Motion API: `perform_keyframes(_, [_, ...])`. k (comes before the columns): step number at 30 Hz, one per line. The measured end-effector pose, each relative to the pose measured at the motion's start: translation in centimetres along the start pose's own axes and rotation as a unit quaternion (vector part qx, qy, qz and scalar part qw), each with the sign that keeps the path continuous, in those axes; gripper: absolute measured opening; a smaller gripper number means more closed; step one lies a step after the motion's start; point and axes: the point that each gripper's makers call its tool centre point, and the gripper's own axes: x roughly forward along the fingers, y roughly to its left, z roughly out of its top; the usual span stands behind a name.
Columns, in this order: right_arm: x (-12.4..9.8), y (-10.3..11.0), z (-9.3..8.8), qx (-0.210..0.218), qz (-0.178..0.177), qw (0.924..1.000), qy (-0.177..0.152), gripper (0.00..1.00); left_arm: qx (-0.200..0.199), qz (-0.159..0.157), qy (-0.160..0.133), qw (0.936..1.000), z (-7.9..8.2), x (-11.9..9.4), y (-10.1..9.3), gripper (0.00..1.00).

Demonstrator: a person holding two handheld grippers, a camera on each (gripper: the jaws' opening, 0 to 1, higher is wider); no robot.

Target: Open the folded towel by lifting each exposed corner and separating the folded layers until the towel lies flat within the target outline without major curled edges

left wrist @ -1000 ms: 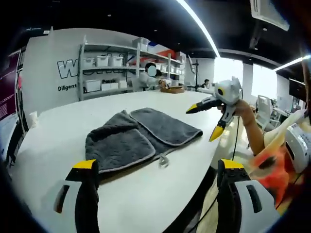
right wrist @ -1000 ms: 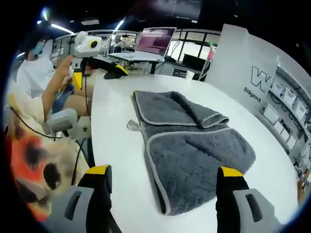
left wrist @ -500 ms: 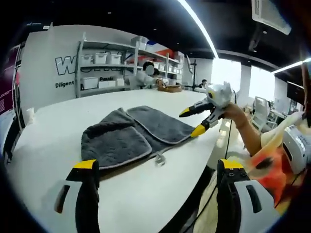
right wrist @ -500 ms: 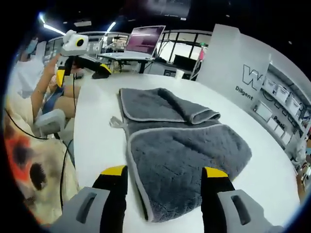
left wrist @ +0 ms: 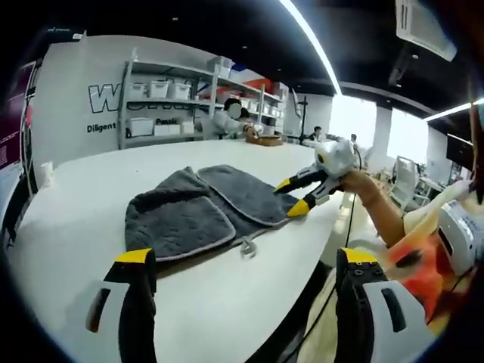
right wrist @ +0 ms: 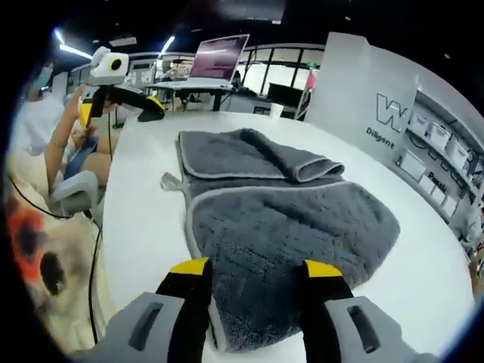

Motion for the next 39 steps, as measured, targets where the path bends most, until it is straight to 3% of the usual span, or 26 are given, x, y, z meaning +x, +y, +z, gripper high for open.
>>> perform_keyframes(8, [0.3, 1.0, 0.1, -0.020, 0.017, 0.9996, -0.008, 0.23, -0.009, 0.000, 0.002, 1.0000, -0.2, 0.0, 0.2, 0.95])
perform_keyframes(10, [0.3, 1.7, 0.0, -0.022, 0.033, 0.9992, -0.006, 0.15, -0.008, -0.001, 0.004, 1.0000, -0.3, 0.0, 0.2, 0.95])
perform_keyframes(17, [0.2, 1.4, -0.2, -0.030, 0.029, 0.9991, -0.005, 0.06, -0.011, -0.004, 0.003, 0.9999, -0.4, 0.1, 0.0, 0.95])
perform_keyframes(28, [-0.4, 0.9, -0.6, -0.017, 0.036, 0.9992, -0.002, 0.01, -0.012, -0.005, 0.008, 0.9999, -0.6, 0.1, -0.1, 0.93])
perform_keyframes(39, [-2.7, -2.6, -2.8, 0.007, 0.009, 0.9997, 0.020, 0.01, -0.010, -0.007, 0.001, 0.9999, -0.2, -0.2, -0.3, 0.93])
